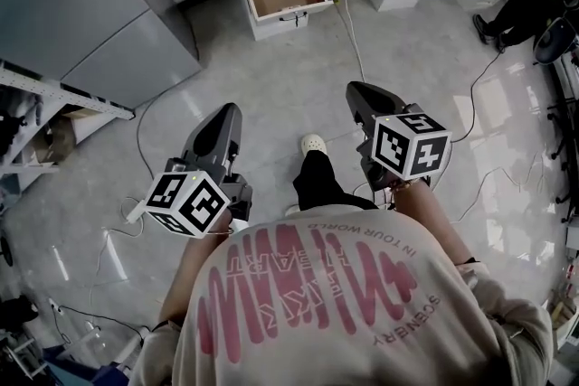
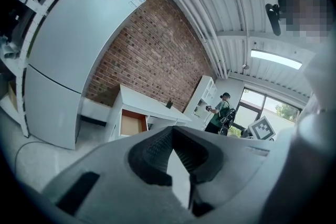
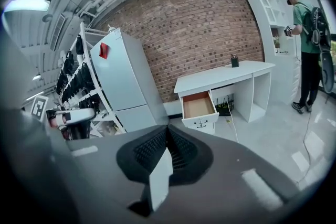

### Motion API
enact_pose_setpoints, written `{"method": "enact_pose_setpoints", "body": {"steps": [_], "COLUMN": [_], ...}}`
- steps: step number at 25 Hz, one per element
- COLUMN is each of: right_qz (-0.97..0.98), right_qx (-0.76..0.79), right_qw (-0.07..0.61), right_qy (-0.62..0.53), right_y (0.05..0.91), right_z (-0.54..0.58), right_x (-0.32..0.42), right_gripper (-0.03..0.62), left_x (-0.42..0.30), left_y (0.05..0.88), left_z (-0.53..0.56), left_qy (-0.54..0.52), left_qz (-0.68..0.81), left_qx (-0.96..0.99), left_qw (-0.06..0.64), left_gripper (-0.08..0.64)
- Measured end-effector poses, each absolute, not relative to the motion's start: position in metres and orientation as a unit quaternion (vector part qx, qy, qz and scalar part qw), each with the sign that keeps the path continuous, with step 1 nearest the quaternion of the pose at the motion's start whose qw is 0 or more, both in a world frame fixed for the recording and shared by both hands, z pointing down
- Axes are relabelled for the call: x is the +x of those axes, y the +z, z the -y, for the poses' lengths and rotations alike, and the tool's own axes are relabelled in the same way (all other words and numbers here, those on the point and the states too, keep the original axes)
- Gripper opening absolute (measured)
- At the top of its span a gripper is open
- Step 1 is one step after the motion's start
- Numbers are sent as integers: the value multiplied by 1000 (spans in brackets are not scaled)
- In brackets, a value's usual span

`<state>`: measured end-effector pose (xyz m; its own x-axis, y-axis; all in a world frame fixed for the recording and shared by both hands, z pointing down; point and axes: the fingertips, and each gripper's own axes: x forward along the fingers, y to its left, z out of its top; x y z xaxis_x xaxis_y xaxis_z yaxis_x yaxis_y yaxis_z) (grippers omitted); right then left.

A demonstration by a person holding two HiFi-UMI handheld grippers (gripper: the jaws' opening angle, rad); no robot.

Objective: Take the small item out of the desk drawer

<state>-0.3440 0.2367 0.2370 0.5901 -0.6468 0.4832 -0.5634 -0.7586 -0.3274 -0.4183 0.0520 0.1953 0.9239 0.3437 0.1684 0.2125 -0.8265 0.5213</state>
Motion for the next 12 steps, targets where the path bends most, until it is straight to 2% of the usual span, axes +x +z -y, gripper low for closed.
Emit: {"method": "enact_pose_setpoints", "body": {"steps": [12], "right_qz": [-383], "right_qx": [-869], "right_qw": [59], "right_qy": [-309], "right_y": [233], "right_z": [-215], "right_x": [-209], "right_gripper": [9], "left_x": [-294], "left_y": [187], "left_z": [-44], "left_qy": [121], "left_qz": [-109], "left_qx": [951], "left_qw": [261], "left_gripper": [6]}}
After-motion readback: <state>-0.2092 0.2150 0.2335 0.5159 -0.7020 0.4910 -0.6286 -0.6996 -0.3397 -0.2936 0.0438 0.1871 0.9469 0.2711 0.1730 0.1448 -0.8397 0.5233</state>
